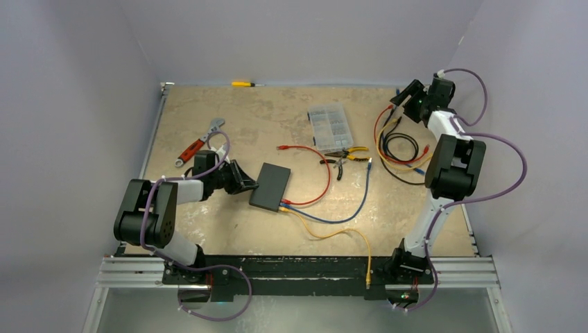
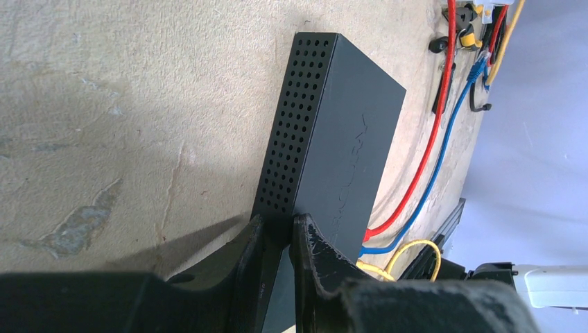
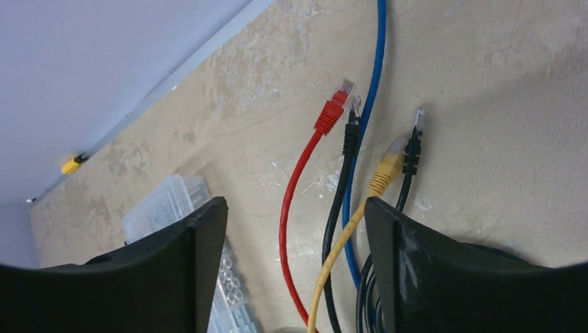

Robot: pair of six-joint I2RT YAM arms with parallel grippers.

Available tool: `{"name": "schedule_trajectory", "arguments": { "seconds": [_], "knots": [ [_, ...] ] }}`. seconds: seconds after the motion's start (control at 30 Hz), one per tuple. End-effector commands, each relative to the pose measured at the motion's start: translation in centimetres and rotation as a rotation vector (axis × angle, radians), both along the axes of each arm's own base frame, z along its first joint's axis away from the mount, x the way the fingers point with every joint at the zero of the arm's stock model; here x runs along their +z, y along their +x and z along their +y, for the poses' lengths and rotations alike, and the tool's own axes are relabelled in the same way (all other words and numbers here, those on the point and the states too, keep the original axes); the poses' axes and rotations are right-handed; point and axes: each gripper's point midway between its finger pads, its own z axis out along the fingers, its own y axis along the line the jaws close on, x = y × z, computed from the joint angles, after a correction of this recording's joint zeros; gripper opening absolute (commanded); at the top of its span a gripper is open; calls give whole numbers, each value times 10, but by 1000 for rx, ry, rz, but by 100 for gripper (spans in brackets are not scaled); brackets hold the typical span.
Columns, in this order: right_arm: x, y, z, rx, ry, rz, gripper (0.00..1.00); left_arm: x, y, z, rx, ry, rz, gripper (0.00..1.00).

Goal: Pull the plug from the switch port
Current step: Place the connector at the corner of the board, then pull the connector from the switch port.

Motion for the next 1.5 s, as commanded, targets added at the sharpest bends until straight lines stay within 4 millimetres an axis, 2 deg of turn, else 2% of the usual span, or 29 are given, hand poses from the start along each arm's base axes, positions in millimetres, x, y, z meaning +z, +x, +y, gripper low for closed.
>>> {"name": "schedule_trajectory", "arguments": {
  "seconds": [0.0,0.07,0.17,0.37,0.53,0.7,0.87,0.97,1.07,1.23,1.47],
  "knots": [
    [54,4,6,44,-23,-154,82,-64,-41,37,75,242,206,13],
    [61,3,6,49,-40,-179,92,-63,-41,37,75,242,203,13],
    [67,2,9,69,-48,-209,98,-63,-41,37,74,243,203,13],
    [71,-7,34,151,-8,-239,98,-59,-39,36,76,238,188,13],
    [73,-11,75,252,-6,-240,99,-56,-37,36,76,235,176,13],
    [66,-25,139,407,-1,-217,98,-56,-39,35,71,232,179,13],
    [62,-52,201,552,6,-206,99,-50,-38,34,64,225,158,15],
    [61,-71,228,634,30,-201,98,-45,-37,34,60,223,138,18],
    [58,-91,249,700,34,-200,98,-40,-35,33,58,221,118,19],
    [42,-127,281,808,35,-165,98,-32,-31,30,50,202,81,22],
    [2,-185,328,968,71,-72,96,-22,-27,24,32,163,41,29]
  ]
}}
